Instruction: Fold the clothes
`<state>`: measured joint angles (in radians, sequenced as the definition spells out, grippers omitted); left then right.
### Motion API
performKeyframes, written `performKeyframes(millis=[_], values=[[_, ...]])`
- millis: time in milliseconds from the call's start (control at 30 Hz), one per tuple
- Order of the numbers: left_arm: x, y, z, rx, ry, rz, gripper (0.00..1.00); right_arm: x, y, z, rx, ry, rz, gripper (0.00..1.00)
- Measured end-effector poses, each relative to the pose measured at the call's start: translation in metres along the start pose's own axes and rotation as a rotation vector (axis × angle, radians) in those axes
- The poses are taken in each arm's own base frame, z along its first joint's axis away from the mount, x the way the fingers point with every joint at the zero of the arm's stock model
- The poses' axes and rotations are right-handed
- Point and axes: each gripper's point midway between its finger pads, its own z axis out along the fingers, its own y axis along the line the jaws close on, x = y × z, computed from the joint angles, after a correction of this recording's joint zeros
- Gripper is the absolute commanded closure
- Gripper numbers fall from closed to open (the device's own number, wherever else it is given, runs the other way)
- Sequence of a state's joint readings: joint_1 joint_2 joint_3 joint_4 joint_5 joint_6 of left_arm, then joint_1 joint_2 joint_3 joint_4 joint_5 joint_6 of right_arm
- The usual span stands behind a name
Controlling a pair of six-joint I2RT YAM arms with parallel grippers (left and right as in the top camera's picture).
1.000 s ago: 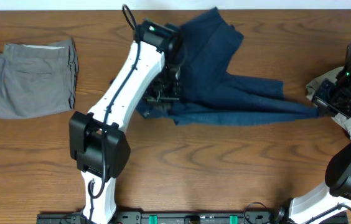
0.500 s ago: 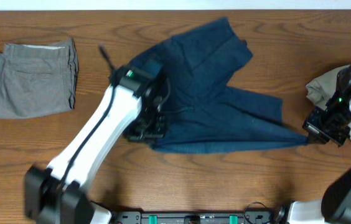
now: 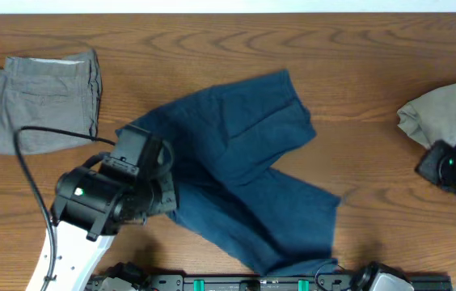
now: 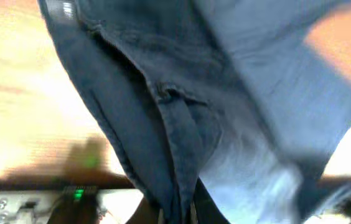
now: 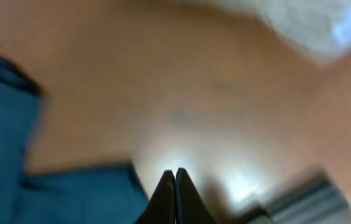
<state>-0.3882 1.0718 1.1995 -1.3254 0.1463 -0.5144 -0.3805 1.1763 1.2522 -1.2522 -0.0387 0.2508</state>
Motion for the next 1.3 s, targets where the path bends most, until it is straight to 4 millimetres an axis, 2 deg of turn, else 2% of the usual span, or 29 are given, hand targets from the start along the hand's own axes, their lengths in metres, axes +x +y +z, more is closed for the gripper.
performKeyframes(millis=[67, 133, 200, 467, 567, 667, 767, 933, 1033, 1133, 1300], values=[[-0.011, 0.001, 0.003, -0.007, -0.027, -0.049, 0.94, -0.009, 0.018, 0.0, -0.059, -0.038, -0.05, 0.96], [-0.016, 0.002, 0.008, -0.024, -0.02, -0.082, 0.94, -0.007, 0.036, 0.002, -0.118, -0.025, -0.101, 0.8], [-0.018, 0.003, 0.016, -0.05, 0.008, -0.103, 0.94, 0.003, 0.048, 0.006, -0.157, 0.027, -0.136, 0.72], [-0.017, 0.01, 0.046, -0.155, 0.133, -0.136, 0.93, 0.035, 0.081, 0.027, -0.22, 0.193, -0.239, 0.71], [-0.017, 0.01, 0.05, -0.167, 0.149, -0.138, 0.94, 0.037, 0.1, 0.041, -0.248, 0.209, -0.296, 0.7], [-0.016, 0.01, 0.05, -0.168, 0.151, -0.137, 0.94, 0.025, 0.134, 0.061, -0.299, 0.16, -0.374, 0.69], [-0.017, 0.011, 0.05, -0.169, 0.151, -0.137, 0.94, 0.01, 0.178, 0.09, -0.366, 0.085, -0.456, 0.69], [-0.017, 0.011, 0.05, -0.171, 0.15, -0.137, 0.94, -0.008, 0.245, 0.138, -0.471, -0.045, -0.541, 0.58], [-0.018, 0.01, 0.05, -0.168, 0.146, -0.137, 0.94, -0.008, 0.277, 0.165, -0.52, -0.095, -0.577, 0.52], [-0.02, 0.009, 0.051, -0.162, 0.137, -0.137, 0.94, -0.001, 0.301, 0.189, -0.557, -0.124, -0.604, 0.51], [-0.021, 0.009, 0.051, -0.16, 0.134, -0.137, 0.94, 0.004, 0.321, 0.222, -0.592, -0.155, -0.591, 0.49]])
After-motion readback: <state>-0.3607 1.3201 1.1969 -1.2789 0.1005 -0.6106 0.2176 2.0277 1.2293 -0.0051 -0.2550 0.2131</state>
